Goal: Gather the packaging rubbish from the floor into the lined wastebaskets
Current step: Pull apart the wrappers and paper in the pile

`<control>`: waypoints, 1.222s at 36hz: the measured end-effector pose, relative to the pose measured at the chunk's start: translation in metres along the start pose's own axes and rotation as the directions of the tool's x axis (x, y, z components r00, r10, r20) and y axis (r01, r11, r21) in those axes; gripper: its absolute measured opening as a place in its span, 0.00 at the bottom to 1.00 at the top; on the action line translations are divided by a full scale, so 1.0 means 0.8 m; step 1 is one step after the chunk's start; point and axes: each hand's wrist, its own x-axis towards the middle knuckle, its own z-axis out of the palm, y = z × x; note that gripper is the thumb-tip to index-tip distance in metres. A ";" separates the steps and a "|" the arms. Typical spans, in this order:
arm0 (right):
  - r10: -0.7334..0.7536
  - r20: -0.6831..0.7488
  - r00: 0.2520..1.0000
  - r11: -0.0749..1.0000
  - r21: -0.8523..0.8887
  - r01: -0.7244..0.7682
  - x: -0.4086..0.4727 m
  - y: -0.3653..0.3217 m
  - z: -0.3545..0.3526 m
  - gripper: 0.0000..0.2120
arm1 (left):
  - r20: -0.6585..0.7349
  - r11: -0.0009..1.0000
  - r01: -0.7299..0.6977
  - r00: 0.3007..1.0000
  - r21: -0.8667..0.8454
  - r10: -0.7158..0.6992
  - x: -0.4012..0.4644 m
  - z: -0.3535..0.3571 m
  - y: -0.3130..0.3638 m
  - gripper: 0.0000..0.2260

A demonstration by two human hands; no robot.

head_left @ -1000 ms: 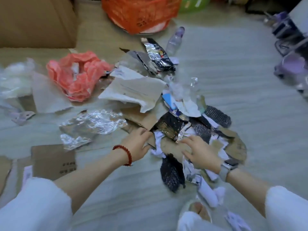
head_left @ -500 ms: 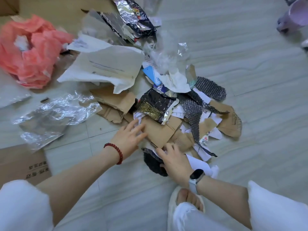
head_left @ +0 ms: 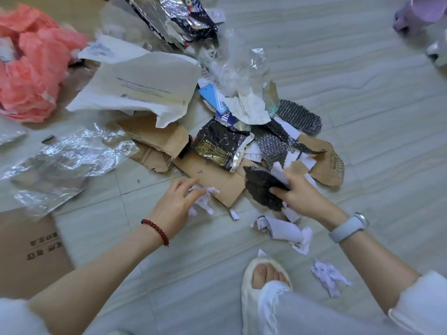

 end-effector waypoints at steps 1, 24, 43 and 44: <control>0.042 0.093 0.995 0.996 -0.086 -0.035 -0.004 0.008 -0.006 0.08 | -0.001 0.998 -0.068 0.998 -0.016 0.068 0.001 0.006 0.004 0.32; -0.082 -0.111 0.990 0.905 -0.425 0.027 -0.084 0.107 0.066 0.29 | 0.294 0.735 -0.606 0.793 0.304 0.533 0.012 0.087 0.031 0.19; 0.702 -0.259 0.663 0.703 0.398 -0.589 -0.220 0.125 0.038 0.10 | 0.305 0.844 -0.537 0.801 -0.018 0.516 0.027 0.041 0.064 0.04; 0.694 -0.256 0.672 0.715 0.353 -0.604 -0.218 0.133 0.049 0.08 | 0.311 0.858 -0.513 0.813 -0.016 0.492 0.026 0.041 0.064 0.07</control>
